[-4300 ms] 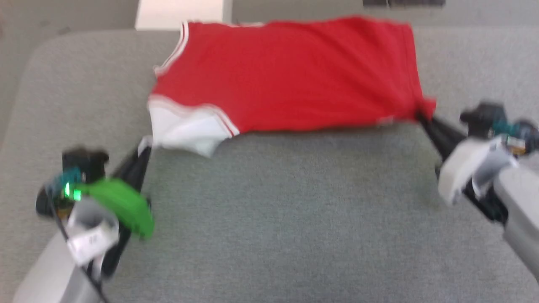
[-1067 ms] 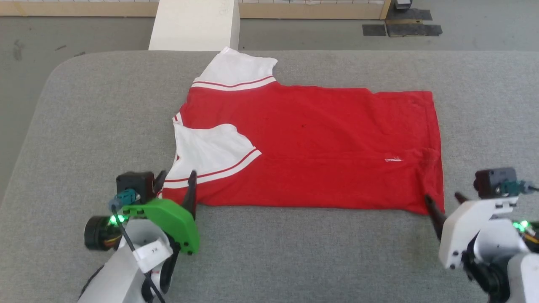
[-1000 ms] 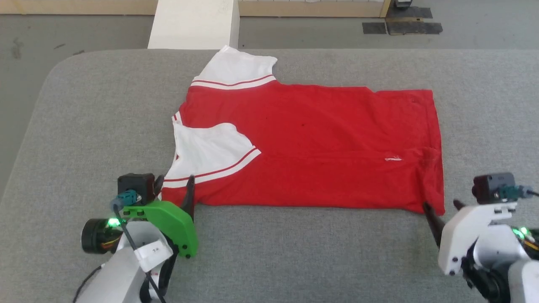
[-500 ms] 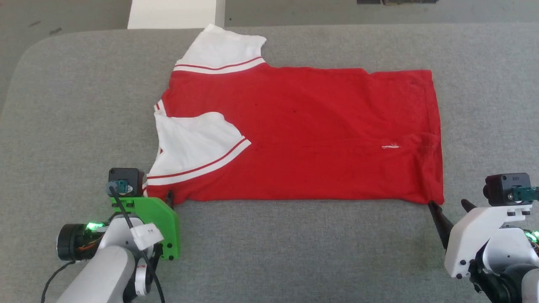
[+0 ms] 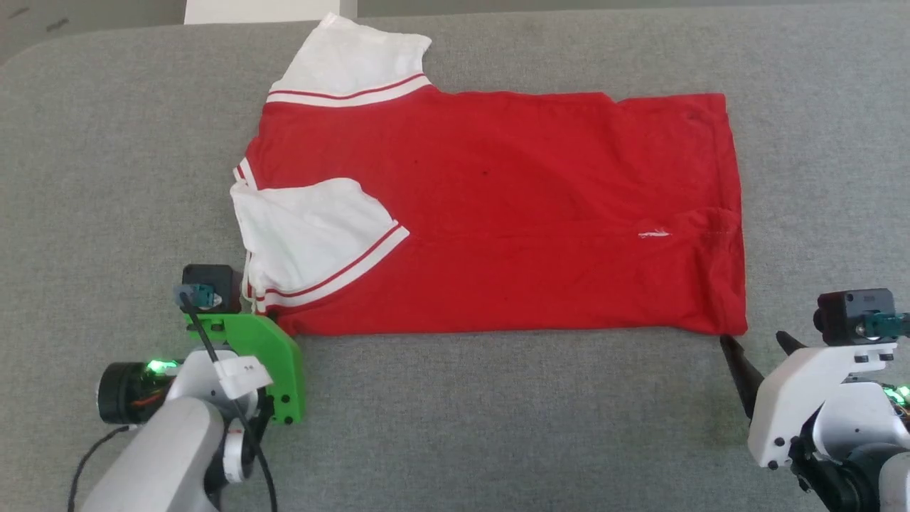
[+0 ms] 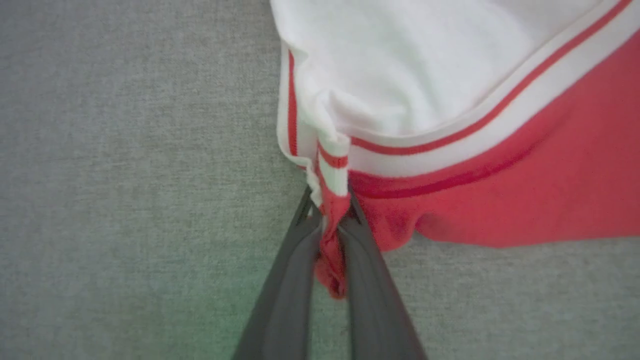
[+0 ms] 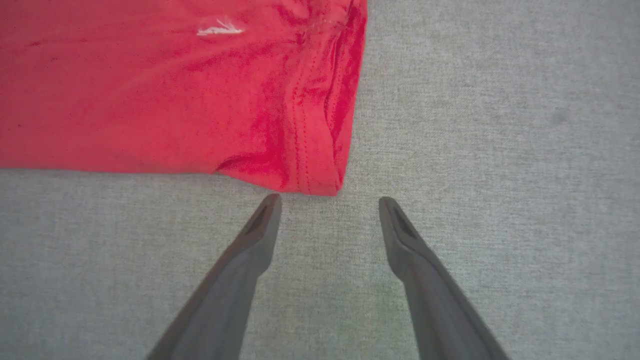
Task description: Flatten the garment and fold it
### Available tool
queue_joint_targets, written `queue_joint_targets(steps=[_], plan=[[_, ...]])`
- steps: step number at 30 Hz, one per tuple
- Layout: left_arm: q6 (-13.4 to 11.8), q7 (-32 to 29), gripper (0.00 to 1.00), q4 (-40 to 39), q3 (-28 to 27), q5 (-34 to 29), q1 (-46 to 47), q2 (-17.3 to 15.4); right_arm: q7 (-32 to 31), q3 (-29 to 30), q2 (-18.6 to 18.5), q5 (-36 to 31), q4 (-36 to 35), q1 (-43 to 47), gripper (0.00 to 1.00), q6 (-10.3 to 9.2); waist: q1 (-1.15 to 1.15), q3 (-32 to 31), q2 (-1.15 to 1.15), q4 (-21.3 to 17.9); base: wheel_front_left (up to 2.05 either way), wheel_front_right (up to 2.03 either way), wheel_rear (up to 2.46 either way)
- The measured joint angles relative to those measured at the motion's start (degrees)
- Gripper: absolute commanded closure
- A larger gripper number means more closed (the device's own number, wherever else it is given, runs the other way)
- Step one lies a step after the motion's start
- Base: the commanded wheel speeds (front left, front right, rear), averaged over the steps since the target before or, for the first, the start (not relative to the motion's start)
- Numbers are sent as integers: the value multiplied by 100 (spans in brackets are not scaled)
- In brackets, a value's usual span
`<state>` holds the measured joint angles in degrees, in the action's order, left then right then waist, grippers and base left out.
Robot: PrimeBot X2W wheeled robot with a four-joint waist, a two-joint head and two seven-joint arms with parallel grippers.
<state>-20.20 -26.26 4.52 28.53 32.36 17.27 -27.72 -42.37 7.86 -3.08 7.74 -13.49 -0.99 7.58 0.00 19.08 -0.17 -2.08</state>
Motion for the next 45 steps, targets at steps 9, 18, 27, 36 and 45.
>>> queue_joint_targets(steps=[9,18,27,36,45], plan=[[-68,549,100,-281,8,-83,-196,90,-180,113,4,-144,377,-354,0,0,0,-309,0,203,0,0,0],[-183,591,100,-905,123,-266,-189,71,-541,319,5,-408,1274,-900,0,0,0,-241,0,445,0,0,0],[-143,645,100,-772,208,-279,-156,96,-491,318,-27,-365,1686,-1201,100,0,0,8,0,552,0,0,0],[55,777,100,-478,182,-188,-177,30,-537,324,-51,-296,1624,-1120,100,0,0,-253,0,501,0,0,0],[300,768,100,-604,252,172,-1072,-319,-1251,102,-639,437,778,-174,100,0,0,-832,0,370,0,0,0]])
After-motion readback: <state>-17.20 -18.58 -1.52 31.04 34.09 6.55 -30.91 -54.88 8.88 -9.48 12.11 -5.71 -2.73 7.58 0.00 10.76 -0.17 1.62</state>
